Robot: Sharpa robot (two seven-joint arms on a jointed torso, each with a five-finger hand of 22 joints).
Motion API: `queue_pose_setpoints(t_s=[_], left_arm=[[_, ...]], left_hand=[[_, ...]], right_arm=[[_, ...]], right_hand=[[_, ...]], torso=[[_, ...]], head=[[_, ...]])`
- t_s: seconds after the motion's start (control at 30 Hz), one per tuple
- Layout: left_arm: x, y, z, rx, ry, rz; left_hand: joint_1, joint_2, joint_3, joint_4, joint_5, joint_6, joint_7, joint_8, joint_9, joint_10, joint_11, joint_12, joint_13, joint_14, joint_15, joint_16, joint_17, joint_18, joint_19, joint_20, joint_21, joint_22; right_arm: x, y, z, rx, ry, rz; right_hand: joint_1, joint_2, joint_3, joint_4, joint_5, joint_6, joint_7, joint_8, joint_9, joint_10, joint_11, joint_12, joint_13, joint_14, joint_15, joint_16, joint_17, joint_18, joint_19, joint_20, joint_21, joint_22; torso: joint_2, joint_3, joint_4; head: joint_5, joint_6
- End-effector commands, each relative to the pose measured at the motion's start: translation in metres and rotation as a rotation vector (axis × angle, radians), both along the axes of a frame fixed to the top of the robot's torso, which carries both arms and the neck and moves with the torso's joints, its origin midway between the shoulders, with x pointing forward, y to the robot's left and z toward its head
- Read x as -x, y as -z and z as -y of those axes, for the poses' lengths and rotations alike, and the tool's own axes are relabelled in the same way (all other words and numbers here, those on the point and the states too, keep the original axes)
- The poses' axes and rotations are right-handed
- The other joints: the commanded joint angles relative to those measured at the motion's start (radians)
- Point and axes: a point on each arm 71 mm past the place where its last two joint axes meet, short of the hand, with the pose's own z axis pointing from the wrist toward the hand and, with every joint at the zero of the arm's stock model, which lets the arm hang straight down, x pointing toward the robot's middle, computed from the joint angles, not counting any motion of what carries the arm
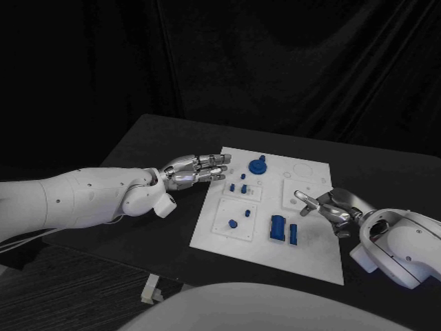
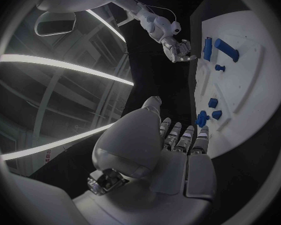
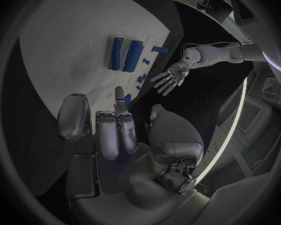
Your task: Assemble the parts on the task board
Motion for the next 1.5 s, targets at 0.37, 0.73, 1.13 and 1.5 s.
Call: queue_pose_setpoints(t_s=[0.37, 0.73, 1.13, 1.5], left_arm=[[0.0, -0.001, 0.001, 0.025, -0.003, 0.011], [0.0, -0.001, 0.001, 0.024, -0.003, 0.01], [0.0, -0.001, 0.001, 0.024, -0.001, 0.007], [0.0, 0.0, 0.0, 0.021, -0.004, 0.007]], left_hand=[[0.009, 0.001, 0.055, -0.013, 0.019, 0.003, 0.004, -0.004, -0.001, -0.003, 0.01, 0.018, -0.001, 0.006, 0.005, 0.024, 0.012, -0.02, 0.011, 0.0, -0.007, 0.012], [0.009, 0.001, 0.055, -0.013, 0.019, 0.003, 0.004, -0.004, -0.001, -0.003, 0.01, 0.018, -0.001, 0.006, 0.005, 0.024, 0.012, -0.02, 0.011, 0.0, -0.007, 0.012], [0.009, 0.001, 0.056, -0.013, 0.02, 0.002, 0.004, -0.004, -0.001, -0.002, 0.011, 0.018, -0.001, 0.006, 0.005, 0.024, 0.012, -0.02, 0.011, 0.0, -0.007, 0.012], [0.009, 0.001, 0.056, -0.013, 0.02, 0.002, 0.004, -0.004, -0.001, -0.002, 0.011, 0.018, -0.001, 0.006, 0.005, 0.024, 0.012, -0.02, 0.011, 0.0, -0.007, 0.012]], right_arm=[[0.007, 0.012, -0.005, 0.031, -0.042, -0.062], [0.009, 0.019, -0.008, 0.049, -0.05, -0.096], [0.012, 0.024, -0.009, 0.068, -0.056, -0.117], [0.012, 0.02, -0.011, 0.111, -0.091, -0.047]], right_hand=[[0.007, 0.038, -0.072, 0.001, -0.025, 0.001, 0.003, -0.017, -0.032, 0.106, 0.007, 0.017, 0.277, 0.105, 0.005, 0.025, 0.278, -0.021, -0.009, 0.008, 0.017, 0.174], [0.02, 0.049, -0.093, 0.0, -0.016, -0.007, 0.007, -0.018, -0.055, 0.106, 0.011, 0.017, 0.277, 0.105, 0.008, 0.025, 0.278, -0.018, -0.017, 0.011, 0.001, 0.169], [0.044, 0.059, -0.109, -0.001, 0.002, -0.006, 0.008, -0.016, -0.072, 0.106, 0.012, 0.017, 0.277, 0.105, 0.009, 0.025, 0.278, -0.016, -0.021, 0.012, -0.006, 0.167], [0.081, 0.077, -0.162, 0.0, 0.016, -0.096, 0.029, -0.022, -0.146, 0.106, 0.029, 0.017, 0.277, 0.104, 0.023, 0.024, 0.275, -0.011, -0.035, 0.024, -0.036, 0.158]], torso=[[0.0, -0.0001, -0.0001], [0.0, -0.0003, 0.0002], [0.0, -0.0001, 0.0002], [0.0, -0.0002, 0.0002]], head=[[-0.002, 0.0], [0.001, 0.0], [-0.001, 0.0], [0.002, 0.0]])
